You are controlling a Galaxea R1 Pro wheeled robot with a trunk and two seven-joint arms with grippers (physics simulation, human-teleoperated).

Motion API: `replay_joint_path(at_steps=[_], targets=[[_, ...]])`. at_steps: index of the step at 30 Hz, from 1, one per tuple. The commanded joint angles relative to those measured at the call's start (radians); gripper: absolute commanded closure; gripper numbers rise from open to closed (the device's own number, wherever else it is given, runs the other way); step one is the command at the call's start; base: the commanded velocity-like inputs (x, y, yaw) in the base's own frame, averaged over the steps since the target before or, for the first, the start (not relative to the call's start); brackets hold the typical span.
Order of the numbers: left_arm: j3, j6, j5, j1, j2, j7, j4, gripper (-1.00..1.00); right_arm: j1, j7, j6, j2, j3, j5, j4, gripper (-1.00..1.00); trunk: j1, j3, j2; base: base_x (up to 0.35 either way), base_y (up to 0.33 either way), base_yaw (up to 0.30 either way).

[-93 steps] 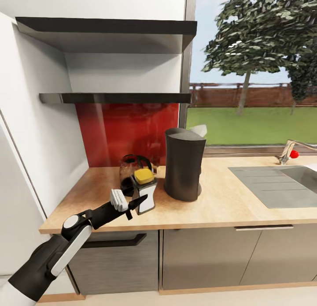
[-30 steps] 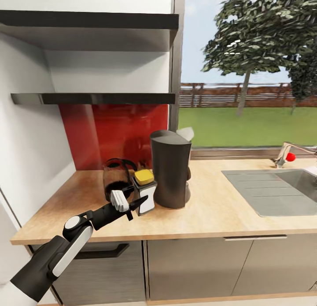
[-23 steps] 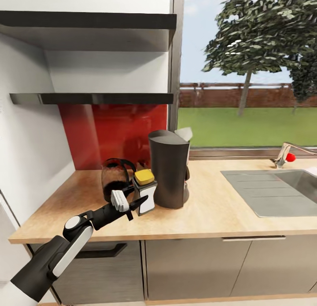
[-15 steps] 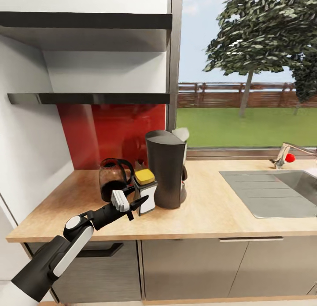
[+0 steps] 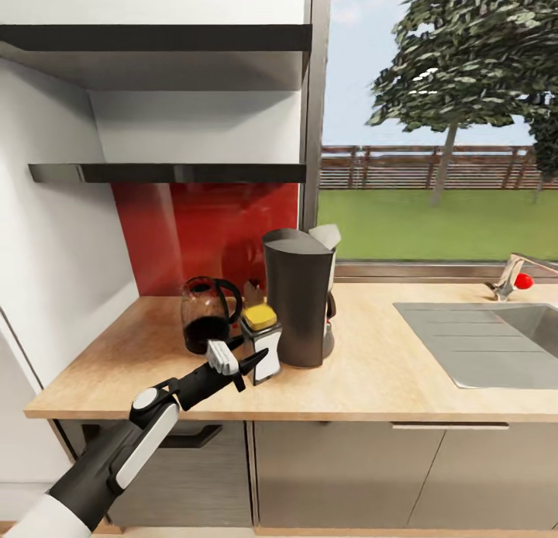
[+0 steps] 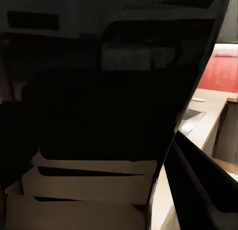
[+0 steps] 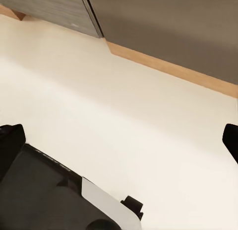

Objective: Set up a coffee station on the kitchen countertop: keep the coffee maker on the countertop, move the bottle of coffee from the kitchen shelf to the counter next to the coffee maker, place a paper coffee filter on top of the coffee maker, put the saucer next to the coffee maker with the coffee cup on the saucer, and place the electric kettle next to the coffee maker.

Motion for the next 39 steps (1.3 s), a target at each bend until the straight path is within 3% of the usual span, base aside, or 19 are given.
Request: replay_joint_path(at_steps=[1, 13, 39], targets=[[-0.003, -0.007, 0.005, -0.001, -0.005, -0.001, 0.014, 1.0, -0.001, 0.003, -0.003, -0.001, 0.007, -0.011, 0.0, -1.0, 0.0, -0.002, -0.001, 0.0, 0.0, 0.009], [-0.002, -0.009, 0.003, -0.002, -0.016, -0.002, 0.038, 1.0, -0.001, 0.003, -0.003, -0.001, 0.007, -0.011, 0.0, -1.0, 0.0, -0.002, -0.001, 0.0, 0.0, 0.002], [0.001, -0.009, 0.003, -0.002, -0.016, -0.003, 0.028, 1.0, -0.001, 0.002, -0.003, -0.001, 0.007, -0.011, 0.0, -1.0, 0.1, -0.083, -0.183, 0.0, 0.0, 0.0]])
